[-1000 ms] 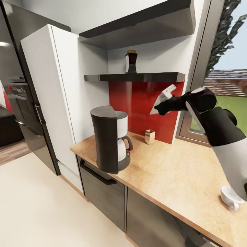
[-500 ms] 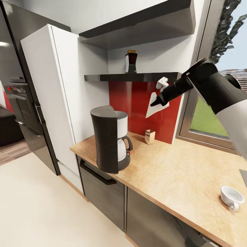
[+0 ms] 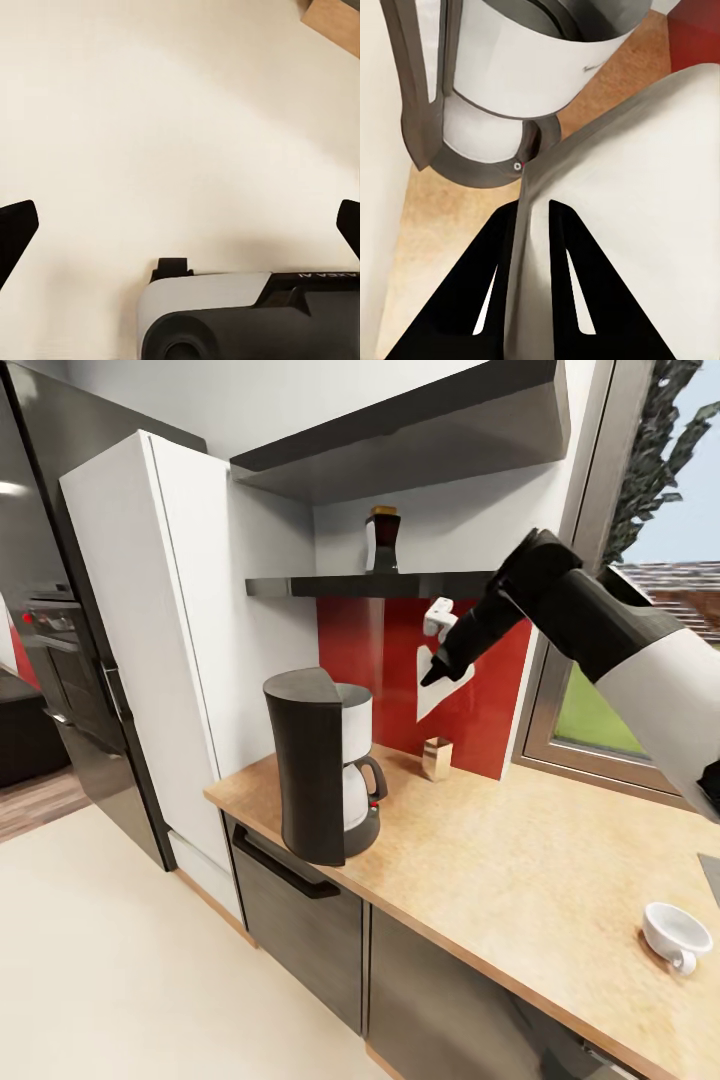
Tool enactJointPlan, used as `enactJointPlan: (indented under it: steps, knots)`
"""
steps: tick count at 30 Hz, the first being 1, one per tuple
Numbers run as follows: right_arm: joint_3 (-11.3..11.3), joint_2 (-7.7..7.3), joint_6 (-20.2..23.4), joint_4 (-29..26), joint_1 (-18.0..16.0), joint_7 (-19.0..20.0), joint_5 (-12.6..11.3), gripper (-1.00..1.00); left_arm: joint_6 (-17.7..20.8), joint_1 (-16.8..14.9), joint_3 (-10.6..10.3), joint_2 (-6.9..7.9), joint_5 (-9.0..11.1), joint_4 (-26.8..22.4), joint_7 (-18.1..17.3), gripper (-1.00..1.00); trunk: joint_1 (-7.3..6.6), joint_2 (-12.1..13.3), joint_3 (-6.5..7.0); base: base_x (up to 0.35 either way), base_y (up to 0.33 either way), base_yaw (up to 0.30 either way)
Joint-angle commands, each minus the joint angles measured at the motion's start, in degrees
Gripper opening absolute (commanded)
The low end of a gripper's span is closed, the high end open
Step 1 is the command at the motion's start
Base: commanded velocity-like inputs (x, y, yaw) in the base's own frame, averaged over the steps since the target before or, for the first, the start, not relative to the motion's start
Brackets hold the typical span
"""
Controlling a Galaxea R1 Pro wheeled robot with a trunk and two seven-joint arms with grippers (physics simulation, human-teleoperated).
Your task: Set up a coffee station on the kitchen countertop: keep the coffee maker on the countertop, move the bottle of coffee from the kitchen shelf to the counter next to the coffee maker, place a paper coffee filter on top of the coffee maker, put the saucer next to the coffee maker with the coffee cup on the saucer, and place the electric kettle next to the coffee maker.
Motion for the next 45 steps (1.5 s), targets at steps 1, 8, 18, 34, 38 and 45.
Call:
enactJointPlan:
  steps: [1, 8, 18, 34, 38, 45]
  knots:
    - [0.1, 0.02, 0.8, -0.1, -0.1, 0.6, 0.5, -1.0, -0.1, 0.0, 0.0, 0.01, 0.0, -0.1, 0.0, 1.0, 0.01, 0.0, -0.07, 0.0, 0.0, 0.0]
    - [0.2, 0.95, 0.8, -0.4, -0.3, 0.6, 0.6, -1.0, -0.1, 0.0, 0.0, 0.03, 0.0, -0.1, 0.0, 1.0, 0.01, 0.0, -0.07, 0.093, 0.032, 0.0]
    - [0.2, 2.27, 0.8, -0.5, -0.9, 0.6, 0.6, -1.0, -0.1, 0.0, 0.1, 0.05, 0.0, -0.2, 0.0, 1.0, 0.01, 0.0, -0.07, 0.146, 0.076, 0.0]
    - [0.2, 2.33, 0.8, -0.4, -5.4, 1.1, 0.6, -1.0, -0.1, 0.0, 0.1, 0.05, 0.0, -0.2, 0.0, 1.0, 0.01, 0.0, -0.07, 0.099, 0.087, 0.0]
    - [0.2, 2.33, 0.8, -0.4, -5.5, 1.2, 0.6, -1.0, -0.1, 0.0, 0.1, 0.05, 0.0, -0.2, 0.0, 1.0, 0.01, 0.0, -0.07, 0.114, 0.101, 0.0]
    - [0.2, 2.34, 0.8, -0.4, -5.5, 1.2, 0.6, -1.0, -0.1, 0.0, 0.2, 0.05, 0.1, -0.2, 0.0, 1.0, 0.01, 0.0, -0.07, 0.024, 0.074, 0.0]
